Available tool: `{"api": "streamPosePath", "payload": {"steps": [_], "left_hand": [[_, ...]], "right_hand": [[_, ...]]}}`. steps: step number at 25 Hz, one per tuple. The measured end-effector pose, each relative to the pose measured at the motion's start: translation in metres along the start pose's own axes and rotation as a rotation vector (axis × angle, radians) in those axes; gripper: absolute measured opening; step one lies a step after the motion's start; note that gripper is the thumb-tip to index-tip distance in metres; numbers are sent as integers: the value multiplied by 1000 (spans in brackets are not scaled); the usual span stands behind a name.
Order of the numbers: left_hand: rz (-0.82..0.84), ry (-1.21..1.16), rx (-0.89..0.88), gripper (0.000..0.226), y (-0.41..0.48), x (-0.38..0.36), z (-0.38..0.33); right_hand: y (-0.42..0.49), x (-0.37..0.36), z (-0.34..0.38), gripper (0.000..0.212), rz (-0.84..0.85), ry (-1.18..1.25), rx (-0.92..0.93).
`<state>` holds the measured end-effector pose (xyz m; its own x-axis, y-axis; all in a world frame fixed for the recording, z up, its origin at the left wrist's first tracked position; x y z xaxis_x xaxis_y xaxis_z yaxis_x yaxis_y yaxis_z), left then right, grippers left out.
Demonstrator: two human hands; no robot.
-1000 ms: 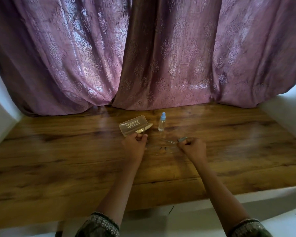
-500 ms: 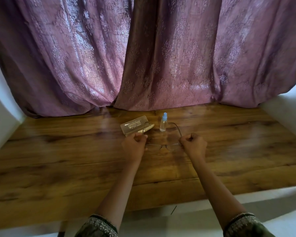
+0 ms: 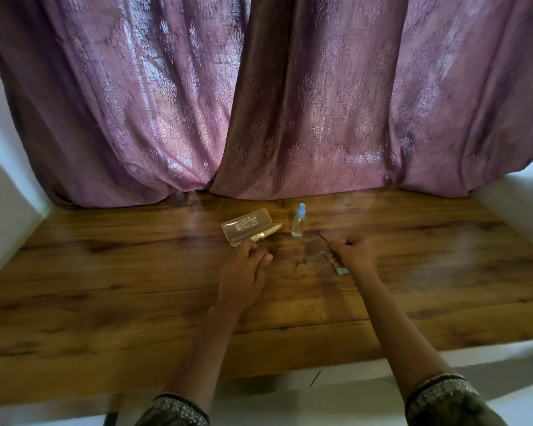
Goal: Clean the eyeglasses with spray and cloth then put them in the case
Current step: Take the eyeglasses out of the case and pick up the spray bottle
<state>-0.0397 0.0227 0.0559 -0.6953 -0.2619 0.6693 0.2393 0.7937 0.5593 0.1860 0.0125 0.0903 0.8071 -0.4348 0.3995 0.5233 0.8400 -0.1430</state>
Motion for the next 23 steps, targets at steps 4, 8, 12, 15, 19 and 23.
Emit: {"api": "streamPosePath", "payload": {"steps": [4, 8, 12, 15, 19, 23], "left_hand": [[-75, -87, -19, 42, 2, 7, -7], [-118, -285, 89, 36, 12, 12, -13], [-226, -370, 176, 33, 18, 14, -4], [-306, -346, 252, 40, 29, 19, 9], [-406, -295, 267, 38, 45, 28, 12], [-444, -296, 320, 38, 57, 25, 16]], "right_hand": [[0, -5, 5, 23, 121, 99, -31], [7, -7, 15, 19, 152, 240, -62], [17, -12, 21, 23, 160, 401, -41], [36, -22, 14, 22, 128, 424, -64], [62, -41, 4, 14, 106, 242, -29], [75, -64, 10, 15, 165, 125, 11]]}}
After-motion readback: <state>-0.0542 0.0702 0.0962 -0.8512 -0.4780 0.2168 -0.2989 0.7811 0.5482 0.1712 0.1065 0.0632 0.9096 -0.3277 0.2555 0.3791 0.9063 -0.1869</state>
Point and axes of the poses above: each hand's wrist, its own y-axis towards the middle knuckle, its own x-axis out of the back of the hand, z = x × y, the point moved 4 cm from there along y, towards the middle knuckle
